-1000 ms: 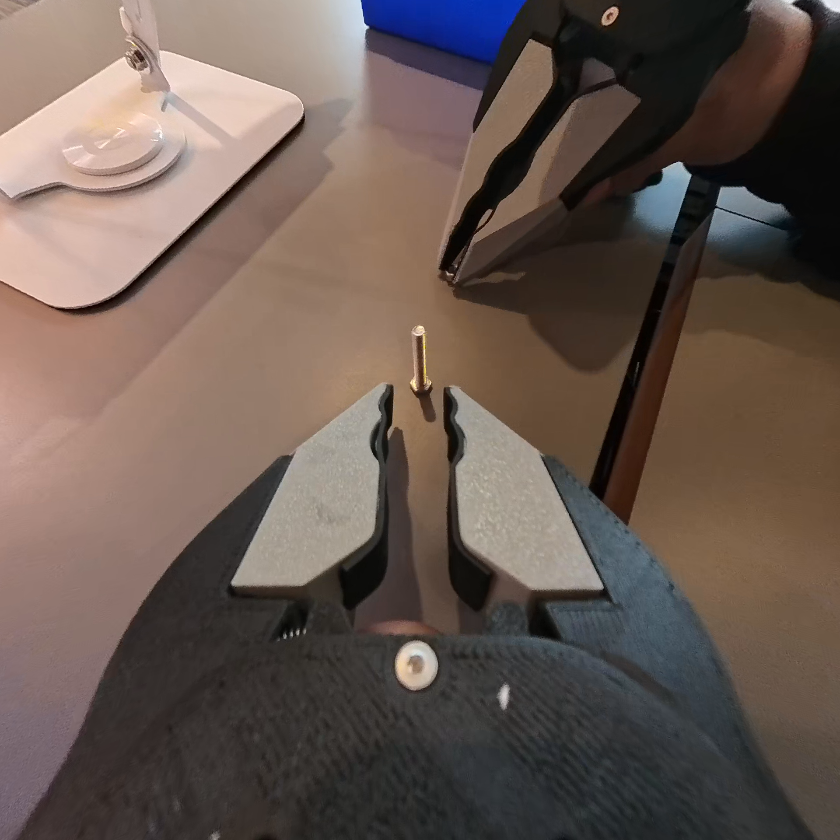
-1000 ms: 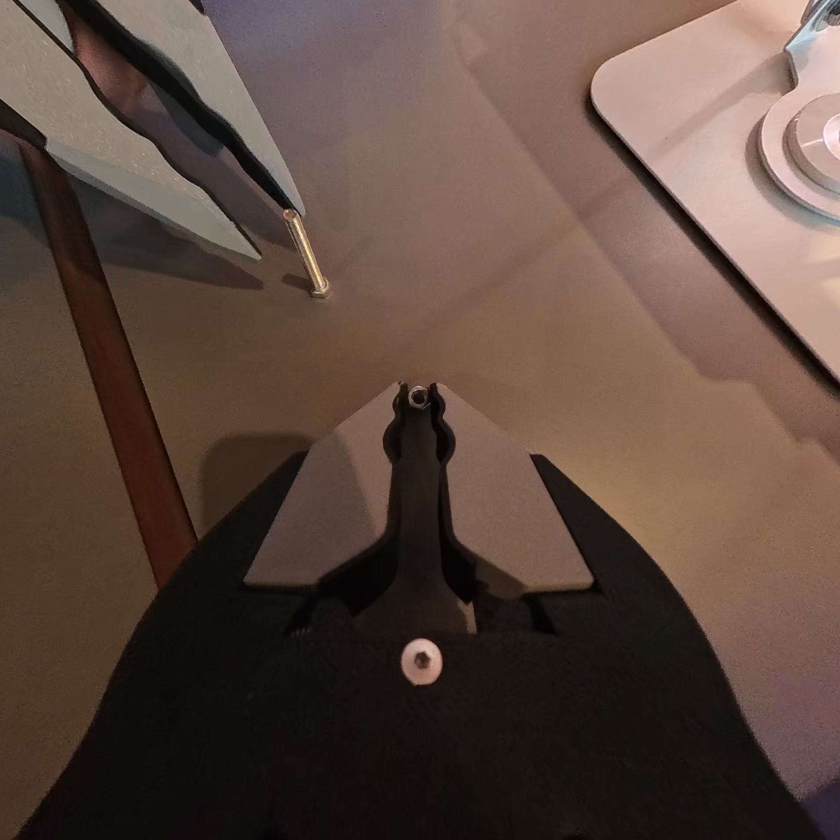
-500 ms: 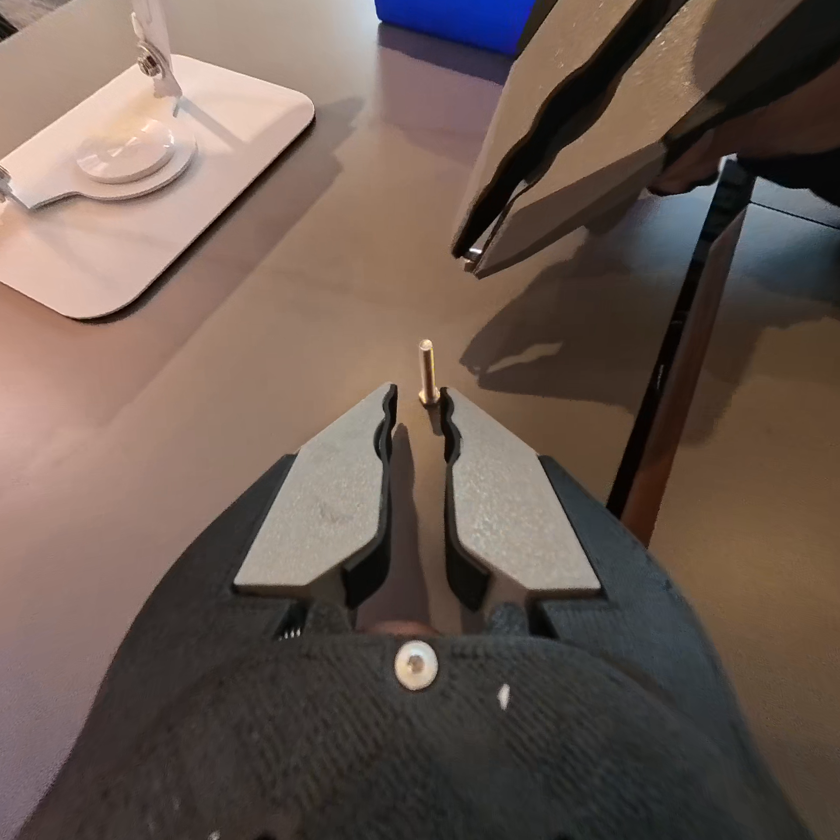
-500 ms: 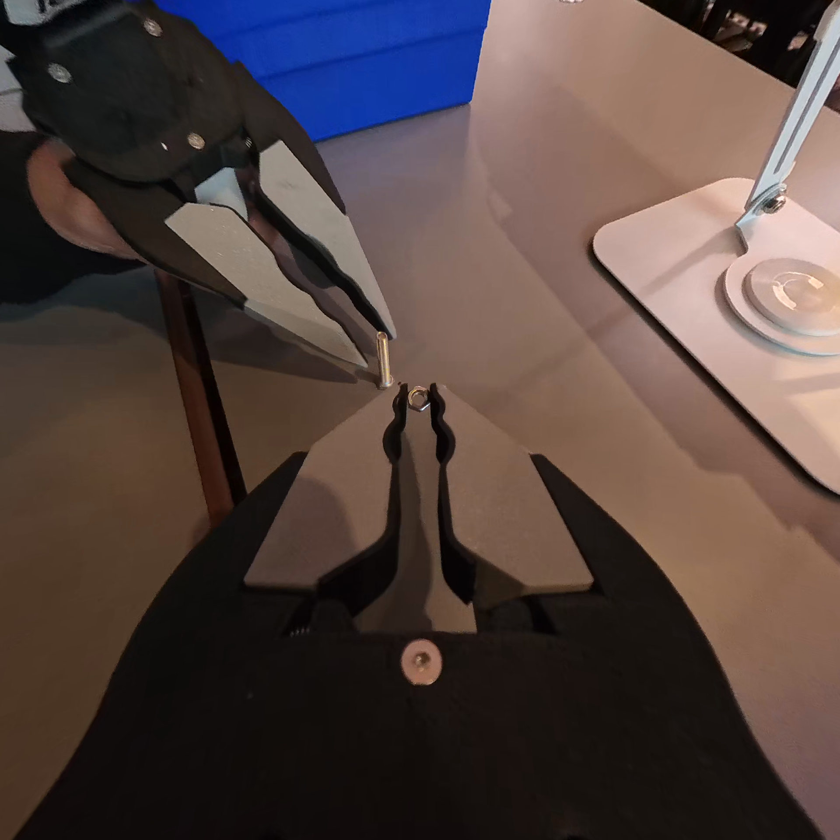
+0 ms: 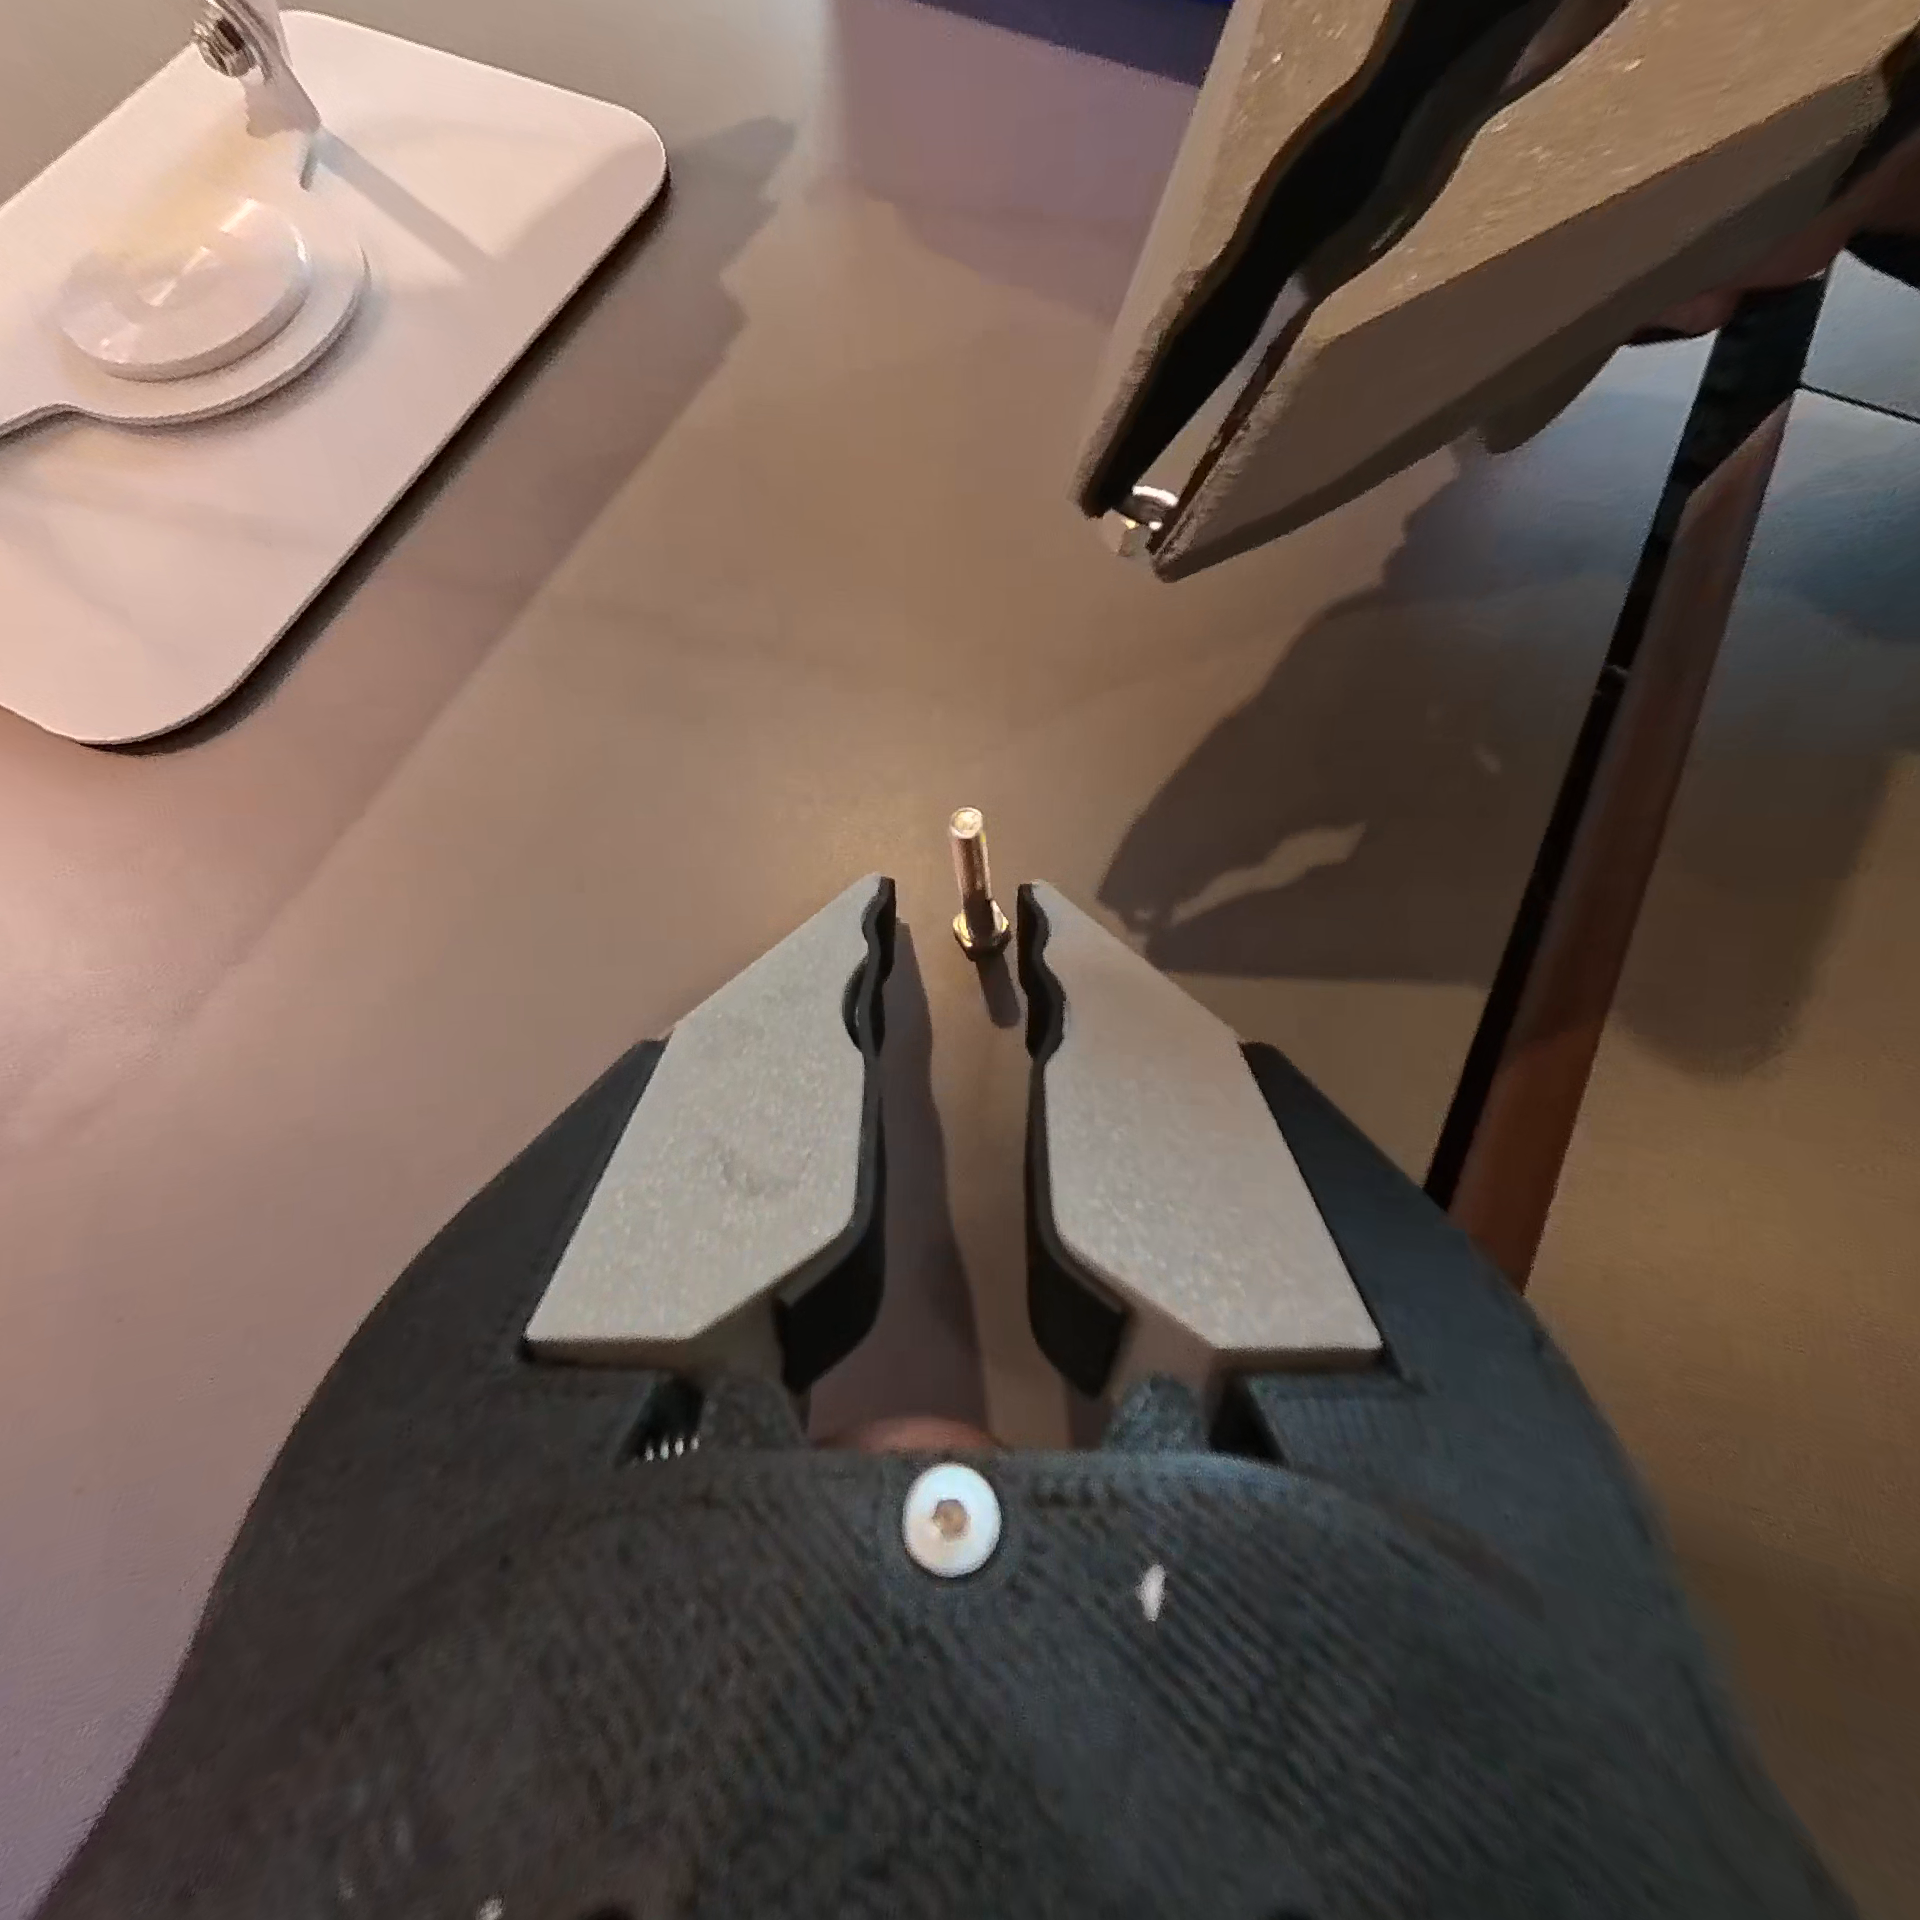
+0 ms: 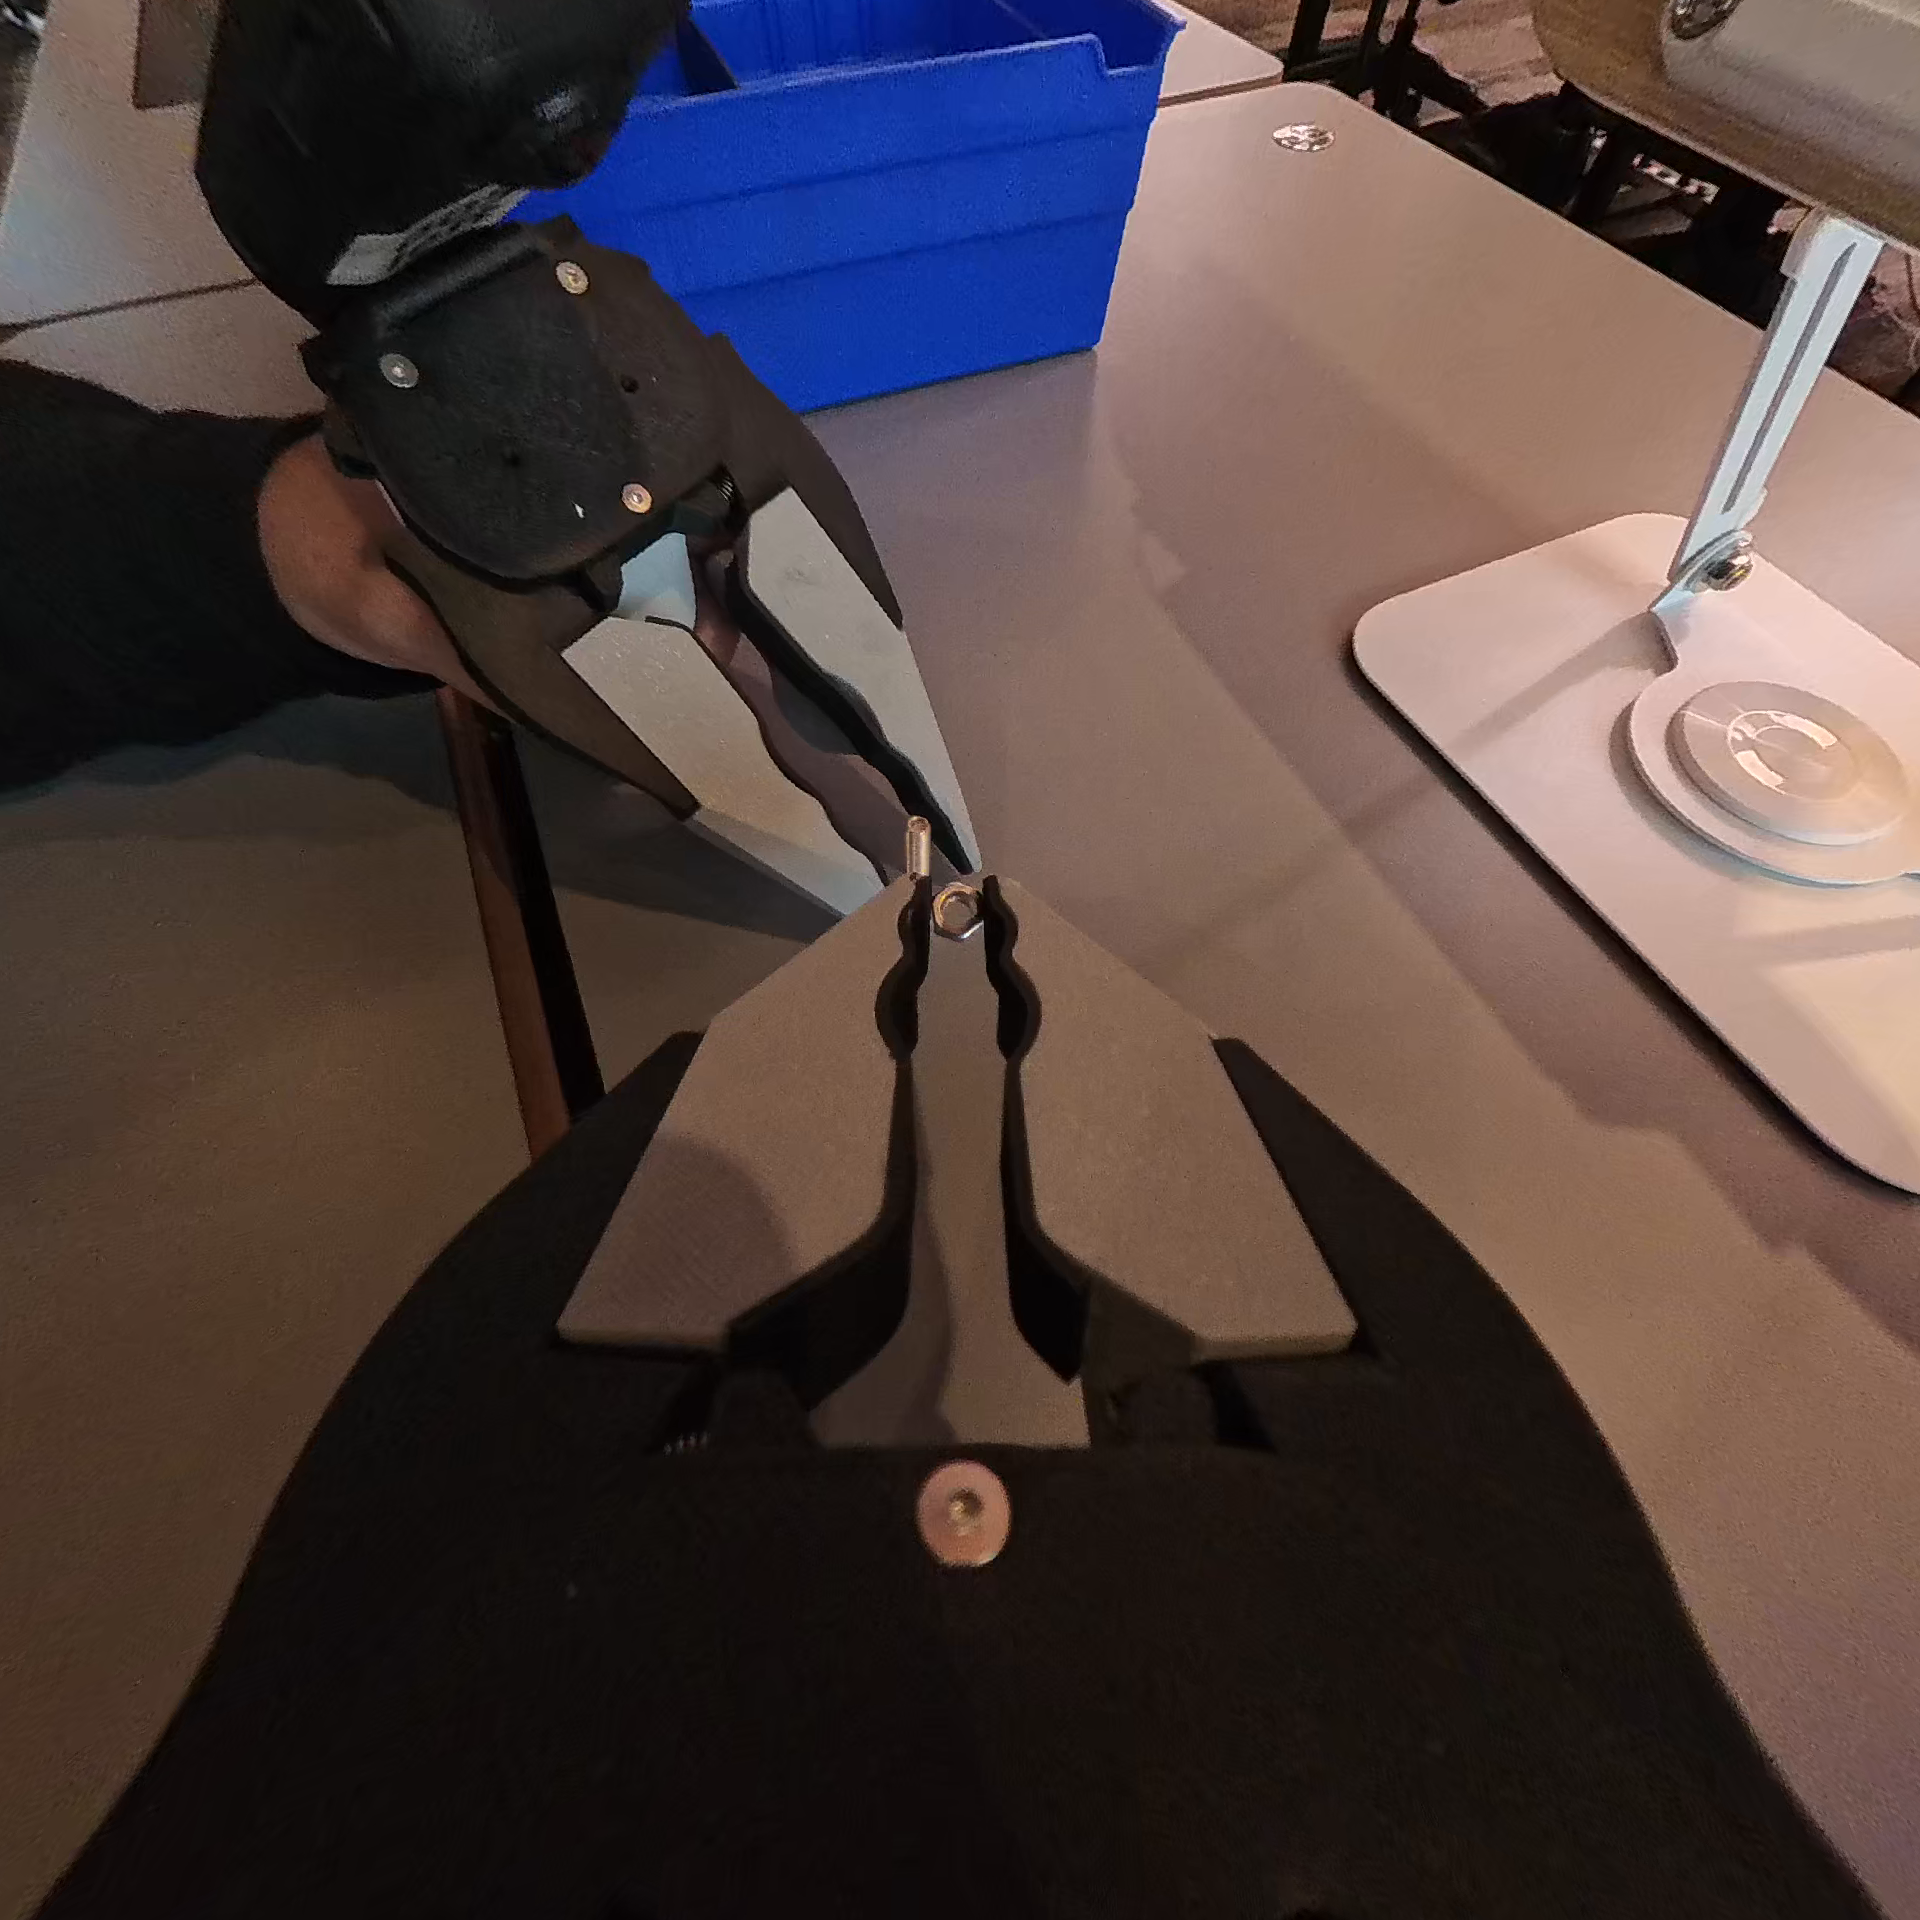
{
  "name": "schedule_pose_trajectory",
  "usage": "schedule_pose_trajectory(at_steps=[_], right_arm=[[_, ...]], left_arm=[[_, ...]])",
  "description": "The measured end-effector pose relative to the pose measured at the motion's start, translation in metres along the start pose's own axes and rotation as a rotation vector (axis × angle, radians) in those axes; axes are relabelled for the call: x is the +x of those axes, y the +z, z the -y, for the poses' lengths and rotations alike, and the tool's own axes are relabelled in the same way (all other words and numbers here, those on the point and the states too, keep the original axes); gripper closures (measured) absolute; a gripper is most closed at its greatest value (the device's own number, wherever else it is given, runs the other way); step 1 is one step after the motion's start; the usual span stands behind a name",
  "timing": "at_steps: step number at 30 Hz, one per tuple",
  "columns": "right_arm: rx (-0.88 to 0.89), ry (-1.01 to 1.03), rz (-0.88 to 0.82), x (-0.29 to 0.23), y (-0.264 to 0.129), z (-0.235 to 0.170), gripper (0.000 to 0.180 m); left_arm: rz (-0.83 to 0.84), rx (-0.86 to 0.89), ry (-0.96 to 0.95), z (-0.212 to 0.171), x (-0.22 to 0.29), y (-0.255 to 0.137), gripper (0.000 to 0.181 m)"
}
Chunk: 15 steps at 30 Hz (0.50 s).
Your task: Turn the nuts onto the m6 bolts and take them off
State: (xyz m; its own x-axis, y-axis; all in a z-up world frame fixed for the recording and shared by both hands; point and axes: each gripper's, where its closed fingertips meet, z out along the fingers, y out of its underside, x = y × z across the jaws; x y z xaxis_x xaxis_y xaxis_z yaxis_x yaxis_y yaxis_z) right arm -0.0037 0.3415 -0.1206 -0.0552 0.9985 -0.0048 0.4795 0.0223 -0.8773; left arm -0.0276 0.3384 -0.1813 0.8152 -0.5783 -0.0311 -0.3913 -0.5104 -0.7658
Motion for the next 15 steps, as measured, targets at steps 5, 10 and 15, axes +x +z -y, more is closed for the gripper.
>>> schedule_pose_trajectory(at_steps=[5, 10, 15], right_arm=[[0.004, 0.0, 0.001, -0.0009, -0.0007, 0.0007, 0.173], [0.008, 0.0, 0.0, -0.0012, -0.0012, 0.0013, 0.173], [0.0, -0.001, 0.007, -0.0032, 0.0004, -0.0002, 0.173]], left_arm=[[0.015, -0.034, 0.025, -0.0035, 0.0007, 0.004, 0.164], [0.021, -0.038, 0.04, -0.0034, 0.0015, 0.0053, 0.177], [0.026, 0.005, 0.029, 0.0022, -0.0003, 0.0014, 0.179]])
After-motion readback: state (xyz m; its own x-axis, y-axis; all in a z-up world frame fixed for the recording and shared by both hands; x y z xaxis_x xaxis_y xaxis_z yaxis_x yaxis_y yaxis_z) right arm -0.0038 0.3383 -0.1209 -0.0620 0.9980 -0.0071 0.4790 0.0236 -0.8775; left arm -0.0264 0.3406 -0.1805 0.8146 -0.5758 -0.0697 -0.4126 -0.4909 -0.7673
